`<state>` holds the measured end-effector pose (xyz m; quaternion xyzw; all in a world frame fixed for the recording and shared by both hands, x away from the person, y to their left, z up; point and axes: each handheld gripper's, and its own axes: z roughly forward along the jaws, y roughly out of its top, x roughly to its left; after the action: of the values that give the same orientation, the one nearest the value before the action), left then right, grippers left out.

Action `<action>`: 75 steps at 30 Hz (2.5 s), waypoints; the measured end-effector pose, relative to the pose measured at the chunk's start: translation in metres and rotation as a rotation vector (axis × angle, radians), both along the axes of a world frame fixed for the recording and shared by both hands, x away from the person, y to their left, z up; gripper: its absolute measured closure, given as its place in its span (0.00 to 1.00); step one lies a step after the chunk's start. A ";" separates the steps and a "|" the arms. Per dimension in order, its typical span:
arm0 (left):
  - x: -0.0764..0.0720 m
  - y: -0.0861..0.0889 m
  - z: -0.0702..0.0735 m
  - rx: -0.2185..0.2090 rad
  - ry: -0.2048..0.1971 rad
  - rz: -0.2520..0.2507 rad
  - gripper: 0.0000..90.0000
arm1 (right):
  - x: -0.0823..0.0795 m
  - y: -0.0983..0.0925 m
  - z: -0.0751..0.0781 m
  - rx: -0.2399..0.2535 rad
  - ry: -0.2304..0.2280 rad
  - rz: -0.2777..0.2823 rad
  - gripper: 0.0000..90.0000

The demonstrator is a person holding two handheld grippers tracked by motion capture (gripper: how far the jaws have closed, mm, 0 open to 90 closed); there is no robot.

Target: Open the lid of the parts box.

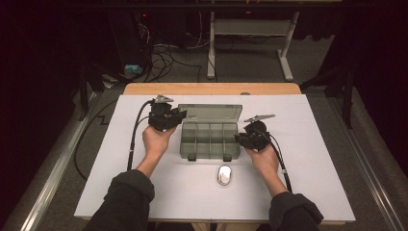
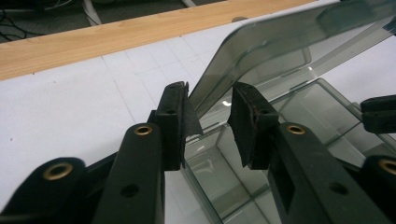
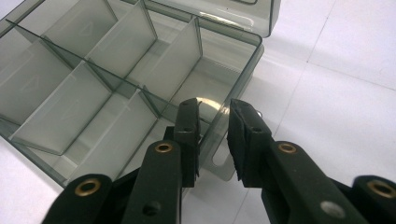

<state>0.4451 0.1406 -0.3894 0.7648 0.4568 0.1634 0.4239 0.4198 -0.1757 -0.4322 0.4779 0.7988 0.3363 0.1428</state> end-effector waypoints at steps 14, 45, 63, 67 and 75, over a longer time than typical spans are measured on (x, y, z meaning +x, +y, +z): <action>0.018 -0.003 -0.019 -0.010 0.053 0.053 0.79 | -0.001 0.001 0.000 -0.002 -0.003 -0.002 0.83; 0.032 -0.009 -0.044 0.078 0.134 0.072 0.72 | -0.001 0.001 0.000 -0.003 -0.003 -0.009 0.83; 0.021 -0.001 -0.032 0.096 0.130 0.034 0.57 | -0.002 0.002 -0.001 -0.008 -0.009 -0.010 0.83; 0.018 0.001 -0.028 0.094 0.127 0.019 0.55 | -0.002 0.002 -0.001 -0.009 -0.010 -0.010 0.83; 0.009 0.006 -0.023 0.091 0.108 0.000 0.53 | -0.002 0.002 0.000 -0.014 -0.011 -0.007 0.82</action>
<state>0.4541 0.1466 -0.4124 0.7910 0.4712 0.1422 0.3635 0.4180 -0.1736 -0.4323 0.4777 0.7987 0.3329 0.1519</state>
